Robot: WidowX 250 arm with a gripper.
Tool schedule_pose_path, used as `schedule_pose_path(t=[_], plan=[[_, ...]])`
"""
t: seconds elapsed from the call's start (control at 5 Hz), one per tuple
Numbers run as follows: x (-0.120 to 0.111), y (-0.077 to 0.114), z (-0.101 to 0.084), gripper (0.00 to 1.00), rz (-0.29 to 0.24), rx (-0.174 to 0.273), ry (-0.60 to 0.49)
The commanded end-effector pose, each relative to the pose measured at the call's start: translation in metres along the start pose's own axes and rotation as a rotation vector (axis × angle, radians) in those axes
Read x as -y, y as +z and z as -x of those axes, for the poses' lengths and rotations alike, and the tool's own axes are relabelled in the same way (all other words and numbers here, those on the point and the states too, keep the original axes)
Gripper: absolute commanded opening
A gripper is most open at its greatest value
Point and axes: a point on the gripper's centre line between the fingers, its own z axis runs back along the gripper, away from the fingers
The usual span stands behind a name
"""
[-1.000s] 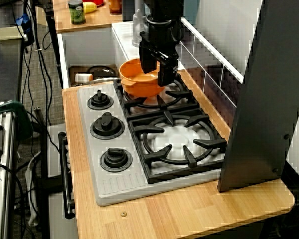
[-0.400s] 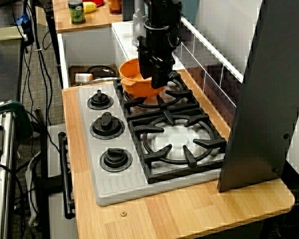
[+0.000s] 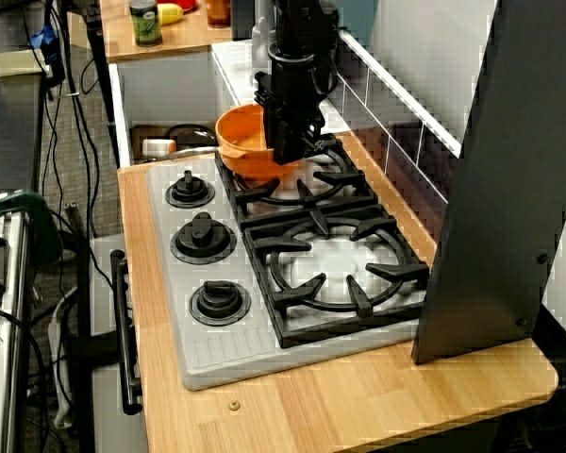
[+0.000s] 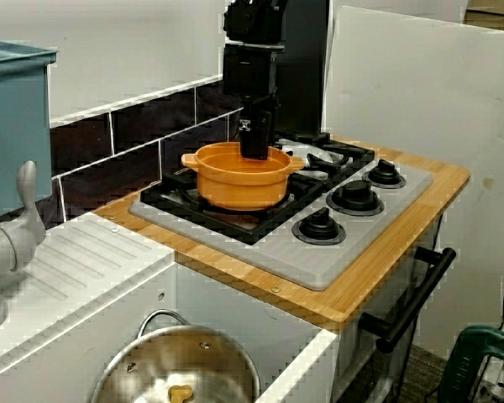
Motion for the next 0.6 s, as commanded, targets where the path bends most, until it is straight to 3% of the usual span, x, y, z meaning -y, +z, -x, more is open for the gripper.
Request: schedule_pose_path(t=[0.0, 0.4], plan=[[-0.015, 0.034, 0.006, 0.0, 0.035, 0.067, 0.019], [-0.019, 0.059, 0.008, 0.0, 0.087, 0.078, 0.037]])
